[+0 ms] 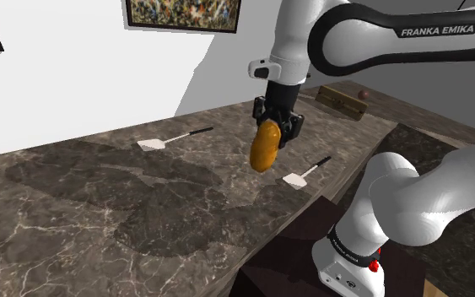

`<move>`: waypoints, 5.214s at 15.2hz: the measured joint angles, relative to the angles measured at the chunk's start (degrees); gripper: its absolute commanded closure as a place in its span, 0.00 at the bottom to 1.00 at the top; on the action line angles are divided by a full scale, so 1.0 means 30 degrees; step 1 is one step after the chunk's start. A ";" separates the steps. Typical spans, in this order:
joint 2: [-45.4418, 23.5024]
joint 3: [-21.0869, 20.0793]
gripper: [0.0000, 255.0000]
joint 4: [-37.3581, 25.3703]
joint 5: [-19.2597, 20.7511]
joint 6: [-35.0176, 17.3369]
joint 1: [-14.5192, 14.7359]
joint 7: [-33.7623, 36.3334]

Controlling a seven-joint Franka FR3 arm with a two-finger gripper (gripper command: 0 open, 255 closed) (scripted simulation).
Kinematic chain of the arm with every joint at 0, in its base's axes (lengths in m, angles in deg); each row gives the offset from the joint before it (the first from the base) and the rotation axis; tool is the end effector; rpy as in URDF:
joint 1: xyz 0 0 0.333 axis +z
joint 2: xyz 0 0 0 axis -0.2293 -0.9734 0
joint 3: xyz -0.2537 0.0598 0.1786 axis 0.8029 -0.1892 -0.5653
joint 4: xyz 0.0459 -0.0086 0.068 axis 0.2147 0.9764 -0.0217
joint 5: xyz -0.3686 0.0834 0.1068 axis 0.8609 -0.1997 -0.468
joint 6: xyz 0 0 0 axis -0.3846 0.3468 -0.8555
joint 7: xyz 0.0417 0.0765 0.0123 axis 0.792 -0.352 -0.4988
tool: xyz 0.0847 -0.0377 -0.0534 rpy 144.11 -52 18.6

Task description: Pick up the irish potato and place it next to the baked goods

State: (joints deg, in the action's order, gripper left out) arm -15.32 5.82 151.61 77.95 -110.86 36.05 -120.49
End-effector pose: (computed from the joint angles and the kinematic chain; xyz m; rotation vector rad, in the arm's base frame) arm 0.3178 0.0977 0.4957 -2.3116 -2.1115 0.1058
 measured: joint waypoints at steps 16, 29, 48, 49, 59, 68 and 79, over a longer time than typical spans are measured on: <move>-0.1406 -0.2393 1.00 -0.3331 -0.1705 0.1977 0.1159 0.2619; -0.6604 -0.6882 1.00 -0.7792 -0.3429 0.1004 0.2799 0.8235; -1.9649 -1.1362 1.00 -2.2243 0.0953 0.3171 0.6950 1.7347; -2.0148 -1.1378 1.00 -2.2724 0.1182 0.3220 0.7242 1.7621; -2.0586 -1.1284 1.00 -2.0774 0.1403 0.0895 0.7228 1.7835; -2.0721 -1.1195 1.00 -1.8624 0.1520 -0.1355 0.7084 1.7935; -2.1376 -1.1025 1.00 -1.7093 0.1939 -0.3809 0.7105 1.8102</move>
State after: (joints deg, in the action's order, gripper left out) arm -79.45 -27.26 100.33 83.76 -122.28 57.36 -66.18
